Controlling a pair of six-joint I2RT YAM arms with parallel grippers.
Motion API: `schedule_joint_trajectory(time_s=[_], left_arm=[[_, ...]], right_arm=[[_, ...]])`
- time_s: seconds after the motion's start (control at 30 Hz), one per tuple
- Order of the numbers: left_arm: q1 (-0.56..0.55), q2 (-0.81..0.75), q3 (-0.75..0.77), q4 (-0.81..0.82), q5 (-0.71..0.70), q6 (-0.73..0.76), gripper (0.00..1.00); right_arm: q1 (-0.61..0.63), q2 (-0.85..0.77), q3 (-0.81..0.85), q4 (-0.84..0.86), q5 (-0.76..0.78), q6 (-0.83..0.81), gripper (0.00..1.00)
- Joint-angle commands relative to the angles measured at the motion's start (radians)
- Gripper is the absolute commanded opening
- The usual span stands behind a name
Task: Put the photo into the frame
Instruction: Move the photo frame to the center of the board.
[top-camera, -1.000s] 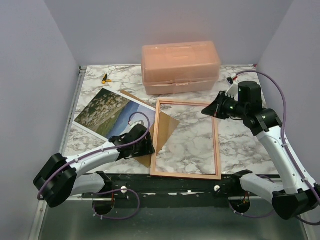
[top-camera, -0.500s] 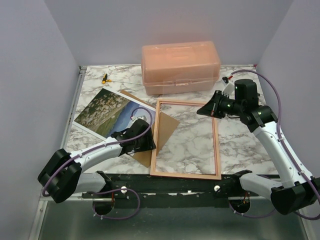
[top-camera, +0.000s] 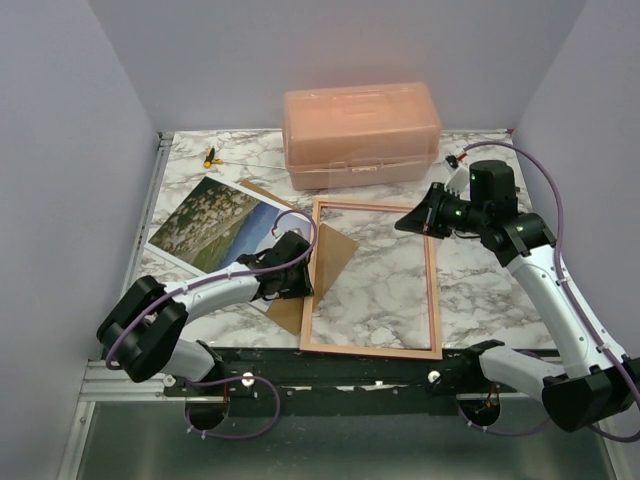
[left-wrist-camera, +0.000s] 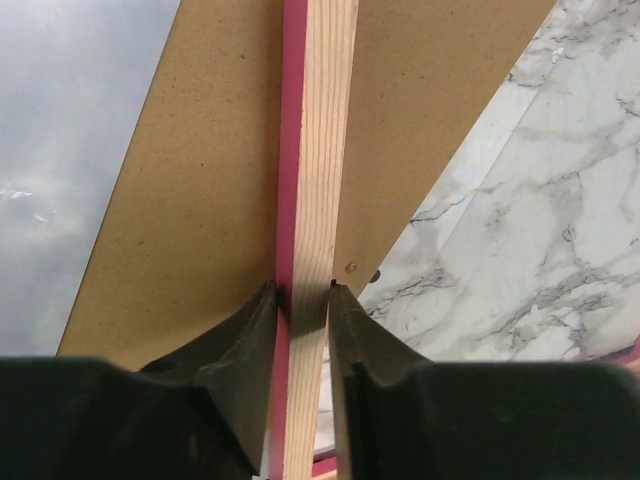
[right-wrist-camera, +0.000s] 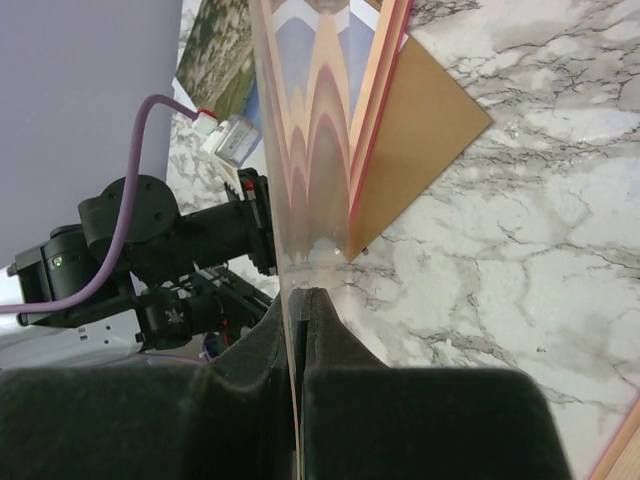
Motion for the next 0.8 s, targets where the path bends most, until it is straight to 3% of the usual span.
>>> schedule_joint_trajectory(time_s=[0.0,0.27,0.4,0.77], left_arm=[[-0.001,-0.027,0.005,0.022,0.011,-0.036,0.23],[0.000,-0.118,-0.026,0.028,-0.057,-0.106,0.05],[0.000,-0.158,-0.045,0.017,-0.099,-0.129,0.01],[0.004,-0.153,-0.035,-0.018,-0.156,-0.116,0.00]], right_arm=[[0.002,-0.026,-0.023,0.003,0.011,-0.006,0.01],[0.002,-0.028,-0.041,0.016,-0.007,-0.004,0.01],[0.002,-0.029,-0.054,0.025,-0.013,0.001,0.00],[0.002,-0.031,-0.080,0.044,-0.029,0.013,0.00]])
